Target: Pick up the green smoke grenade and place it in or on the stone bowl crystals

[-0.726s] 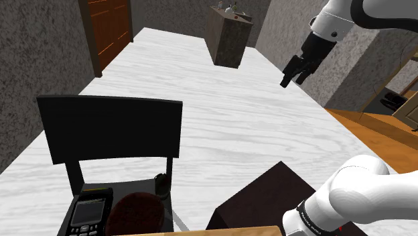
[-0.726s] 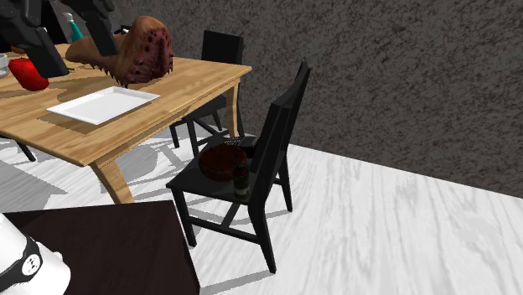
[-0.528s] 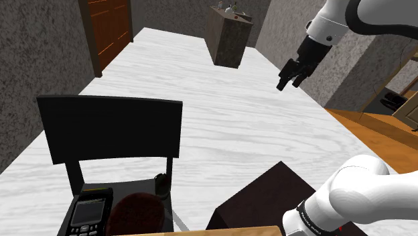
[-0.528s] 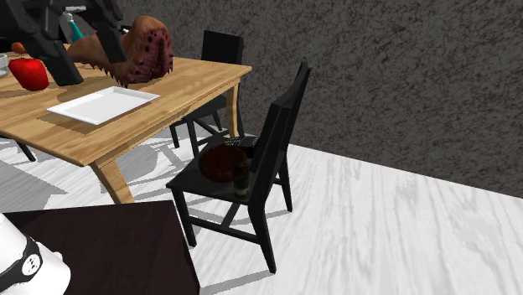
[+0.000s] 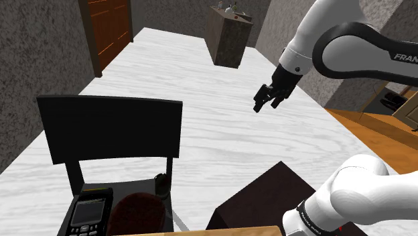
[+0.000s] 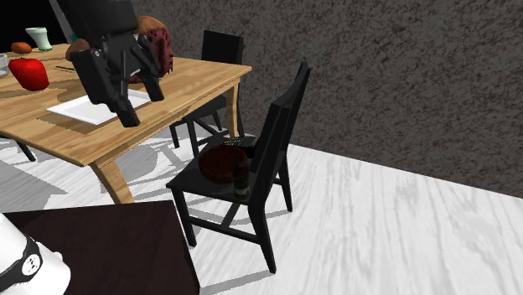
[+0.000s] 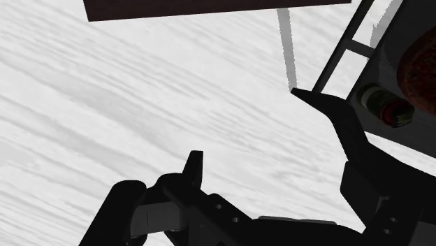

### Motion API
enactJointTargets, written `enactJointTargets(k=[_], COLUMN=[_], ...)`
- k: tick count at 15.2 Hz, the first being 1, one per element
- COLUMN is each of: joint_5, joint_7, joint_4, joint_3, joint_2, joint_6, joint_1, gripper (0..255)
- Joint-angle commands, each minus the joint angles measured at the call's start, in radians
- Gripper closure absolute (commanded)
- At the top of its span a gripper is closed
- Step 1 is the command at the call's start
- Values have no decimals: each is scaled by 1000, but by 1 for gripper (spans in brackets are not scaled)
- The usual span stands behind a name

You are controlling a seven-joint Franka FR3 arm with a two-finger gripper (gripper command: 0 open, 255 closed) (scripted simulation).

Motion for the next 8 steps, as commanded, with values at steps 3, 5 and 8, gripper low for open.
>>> enactJointTargets(k=[3,5,8], joint_5=[42,61,87], joint_7=[78,117,178], joint_4=[-82,-113,-149], joint_3=[69,106,165], joint_2=[32,62,122], joint_6=[126,192,295], joint_1=[21,31,44], gripper=[0,0,0])
